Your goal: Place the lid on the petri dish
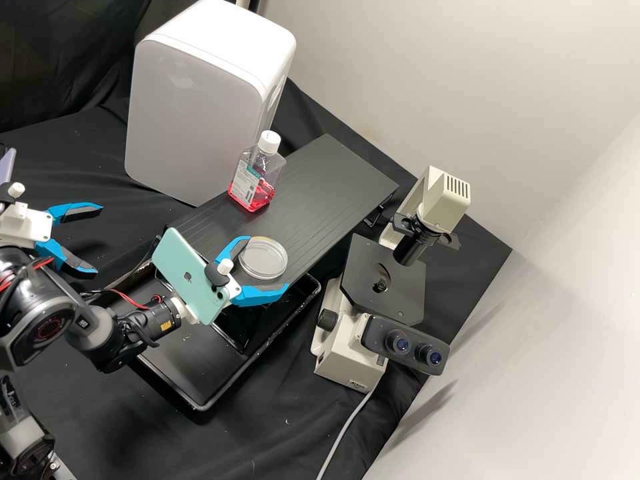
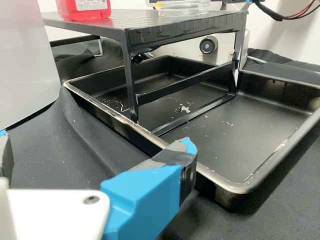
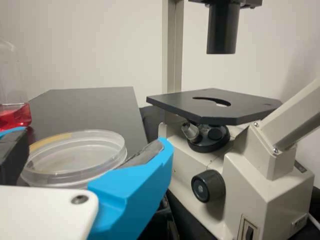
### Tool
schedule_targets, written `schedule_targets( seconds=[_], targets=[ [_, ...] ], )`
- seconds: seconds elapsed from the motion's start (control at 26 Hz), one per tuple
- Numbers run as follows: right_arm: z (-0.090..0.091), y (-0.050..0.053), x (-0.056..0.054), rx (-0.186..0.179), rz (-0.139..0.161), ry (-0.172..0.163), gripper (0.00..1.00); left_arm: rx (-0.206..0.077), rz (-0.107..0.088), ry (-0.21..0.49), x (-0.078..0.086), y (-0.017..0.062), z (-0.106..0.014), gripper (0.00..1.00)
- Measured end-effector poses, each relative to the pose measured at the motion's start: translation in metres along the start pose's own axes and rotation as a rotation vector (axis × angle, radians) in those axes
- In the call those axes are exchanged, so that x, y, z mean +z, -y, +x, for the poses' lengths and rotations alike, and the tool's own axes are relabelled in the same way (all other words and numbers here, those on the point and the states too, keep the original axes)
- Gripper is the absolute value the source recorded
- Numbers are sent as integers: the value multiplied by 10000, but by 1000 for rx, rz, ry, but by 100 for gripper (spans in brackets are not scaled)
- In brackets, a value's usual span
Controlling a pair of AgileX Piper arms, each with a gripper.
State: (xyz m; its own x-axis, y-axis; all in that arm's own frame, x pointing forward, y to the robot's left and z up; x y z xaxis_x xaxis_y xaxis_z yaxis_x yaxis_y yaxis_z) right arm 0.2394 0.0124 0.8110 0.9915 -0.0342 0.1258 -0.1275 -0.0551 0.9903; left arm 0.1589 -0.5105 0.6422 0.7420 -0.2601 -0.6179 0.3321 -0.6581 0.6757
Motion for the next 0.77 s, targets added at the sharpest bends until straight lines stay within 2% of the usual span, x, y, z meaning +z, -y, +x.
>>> schedule_targets(
  seconds=[0.04,0.15,0.23,0.27,0.38,0.46,0.54,0.69,0.77],
  targets=[
    [-21,-2,2,-3,0,3,100,7,13,-2,-4,-16,-3,100],
    [-74,-20,-16,0,1,-4,100,26,16,6,-36,-71,4,100],
    [-118,-30,-41,5,7,-12,100,41,0,-9,-69,-105,19,100],
    [-159,-35,-70,11,9,-17,100,57,-15,-17,-83,-139,10,100],
    [-244,-41,-106,24,18,-18,100,80,-25,-14,-77,-191,-7,100],
    [-320,-63,-138,41,32,-25,100,87,-26,-13,-74,-205,-12,100],
    [-380,-67,-159,41,41,-35,100,86,-26,-13,-74,-203,-12,100],
    [-433,-69,-150,39,47,-34,100,86,-26,-13,-74,-203,-12,100],
    [-438,-69,-143,39,67,-31,100,86,-26,-13,-74,-203,-12,100]
  ],
)
